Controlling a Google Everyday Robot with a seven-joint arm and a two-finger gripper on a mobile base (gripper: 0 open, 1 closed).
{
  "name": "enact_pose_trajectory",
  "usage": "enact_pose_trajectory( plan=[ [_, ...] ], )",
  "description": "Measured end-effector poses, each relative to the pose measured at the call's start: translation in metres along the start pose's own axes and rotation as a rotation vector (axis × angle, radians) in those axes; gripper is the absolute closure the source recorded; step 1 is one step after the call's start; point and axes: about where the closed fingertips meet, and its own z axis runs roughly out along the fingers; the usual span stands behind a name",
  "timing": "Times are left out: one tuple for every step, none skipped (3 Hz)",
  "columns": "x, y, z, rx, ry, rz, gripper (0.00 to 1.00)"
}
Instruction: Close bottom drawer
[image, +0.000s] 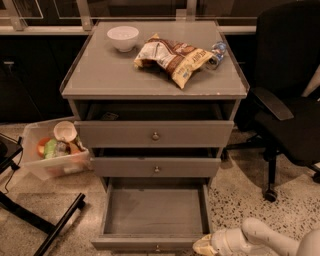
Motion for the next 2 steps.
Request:
enact_pose_trajectory(
  plan=[
    [0.009, -0.011, 0.015, 0.002, 0.025, 0.016, 1.0],
    [0.015, -0.02, 0.029, 0.015, 0.07, 0.017, 0.84]
  ],
)
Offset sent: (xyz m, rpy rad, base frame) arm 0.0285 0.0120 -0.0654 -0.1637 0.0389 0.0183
